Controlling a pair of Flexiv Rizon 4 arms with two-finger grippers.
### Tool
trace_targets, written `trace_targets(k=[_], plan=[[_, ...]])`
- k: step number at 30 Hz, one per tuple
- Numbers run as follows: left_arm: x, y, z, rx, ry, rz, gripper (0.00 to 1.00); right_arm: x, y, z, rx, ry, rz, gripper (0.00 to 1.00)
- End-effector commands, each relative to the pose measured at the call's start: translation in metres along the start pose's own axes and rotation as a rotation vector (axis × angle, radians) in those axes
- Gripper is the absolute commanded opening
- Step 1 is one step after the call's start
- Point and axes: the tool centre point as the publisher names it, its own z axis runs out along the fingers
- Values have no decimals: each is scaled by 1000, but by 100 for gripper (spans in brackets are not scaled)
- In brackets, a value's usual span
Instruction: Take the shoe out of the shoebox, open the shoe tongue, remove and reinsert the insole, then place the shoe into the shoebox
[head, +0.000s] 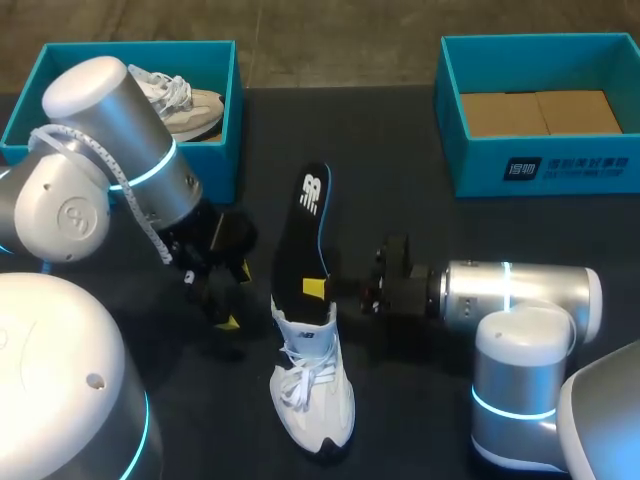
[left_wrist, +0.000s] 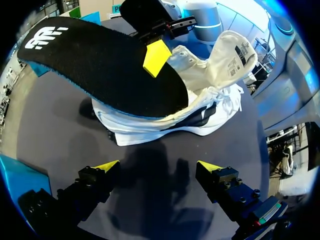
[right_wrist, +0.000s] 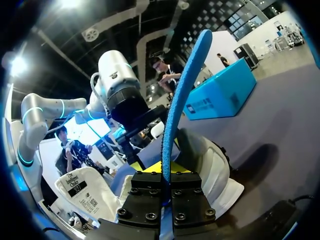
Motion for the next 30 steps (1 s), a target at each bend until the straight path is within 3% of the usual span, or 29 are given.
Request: trace_targets(k=[1, 30], plan=[[2, -1, 0, -2, -4, -1, 100, 1, -3, 1, 15, -2, 4, 0], [2, -1, 0, -2, -4, -1, 100, 9, -14, -1, 110, 21, 63, 0]])
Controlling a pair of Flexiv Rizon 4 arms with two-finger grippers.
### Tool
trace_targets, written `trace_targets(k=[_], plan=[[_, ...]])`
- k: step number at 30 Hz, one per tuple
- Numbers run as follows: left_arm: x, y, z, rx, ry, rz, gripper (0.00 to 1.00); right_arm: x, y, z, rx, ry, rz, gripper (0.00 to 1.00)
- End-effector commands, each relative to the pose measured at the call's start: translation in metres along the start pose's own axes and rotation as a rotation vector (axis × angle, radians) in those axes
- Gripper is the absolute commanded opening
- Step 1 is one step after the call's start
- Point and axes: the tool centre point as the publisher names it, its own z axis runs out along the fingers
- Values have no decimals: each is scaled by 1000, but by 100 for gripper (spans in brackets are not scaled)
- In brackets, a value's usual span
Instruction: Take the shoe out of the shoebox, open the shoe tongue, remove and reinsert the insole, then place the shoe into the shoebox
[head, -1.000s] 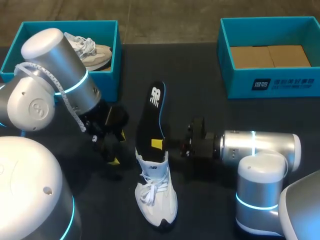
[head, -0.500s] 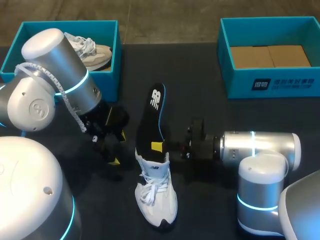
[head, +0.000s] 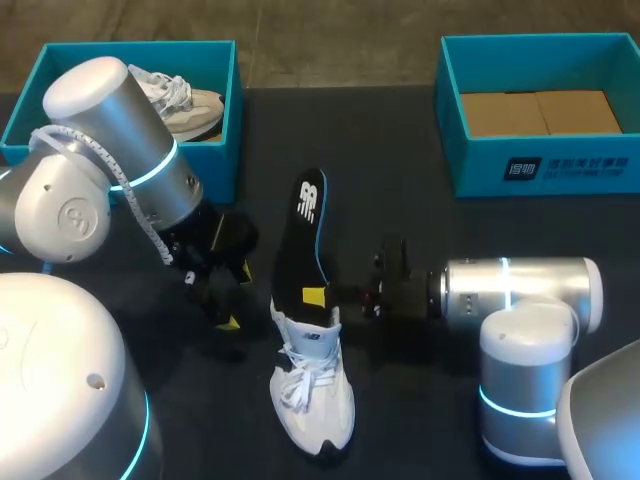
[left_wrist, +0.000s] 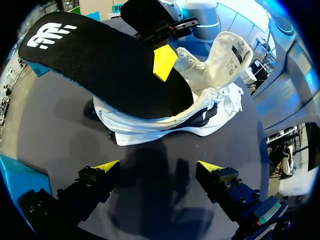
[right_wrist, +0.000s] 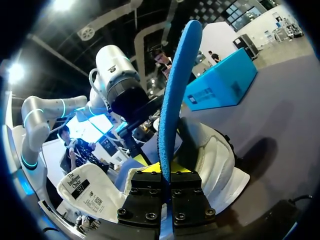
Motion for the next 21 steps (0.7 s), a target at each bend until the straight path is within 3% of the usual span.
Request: trace_targets(k=[1, 8, 21], plan=[[1, 0, 0, -1, -3, -1, 100, 2, -1, 1, 43, -2, 15, 0], [1, 0, 0, -1, -3, -1, 100, 1, -3, 2, 86, 4, 49, 0], [1, 0, 0, -1, -3, -1, 100, 1, -11, 0, 76, 97, 79, 0]])
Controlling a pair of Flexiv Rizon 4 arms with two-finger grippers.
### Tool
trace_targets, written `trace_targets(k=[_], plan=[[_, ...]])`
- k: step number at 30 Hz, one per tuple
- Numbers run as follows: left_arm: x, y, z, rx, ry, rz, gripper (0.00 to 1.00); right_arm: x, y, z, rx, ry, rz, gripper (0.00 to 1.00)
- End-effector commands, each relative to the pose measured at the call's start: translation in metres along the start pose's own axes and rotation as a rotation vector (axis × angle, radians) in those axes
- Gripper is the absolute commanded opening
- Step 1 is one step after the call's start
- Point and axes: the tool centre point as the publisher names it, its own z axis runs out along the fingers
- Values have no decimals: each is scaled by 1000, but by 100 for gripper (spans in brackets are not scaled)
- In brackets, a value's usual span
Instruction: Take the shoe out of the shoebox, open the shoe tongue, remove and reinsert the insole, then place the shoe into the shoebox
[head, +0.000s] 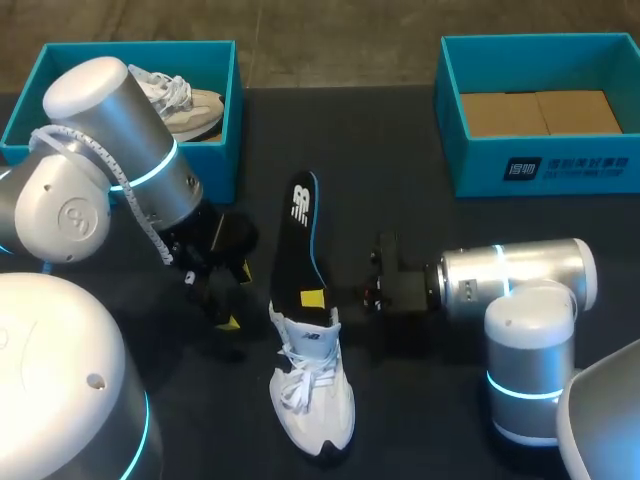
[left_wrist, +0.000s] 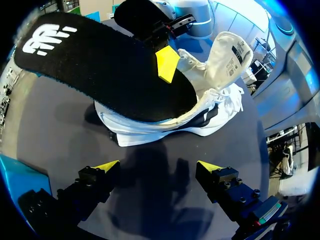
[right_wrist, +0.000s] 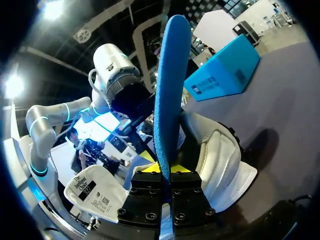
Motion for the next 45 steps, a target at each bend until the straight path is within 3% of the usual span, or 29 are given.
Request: trace_targets(k=[1, 45], plan=[[1, 0, 0, -1, -3, -1, 100, -2, -5, -1, 12, 6, 7, 0], [1, 0, 0, -1, -3, -1, 100, -4, 1, 6, 28, 0, 13, 0]])
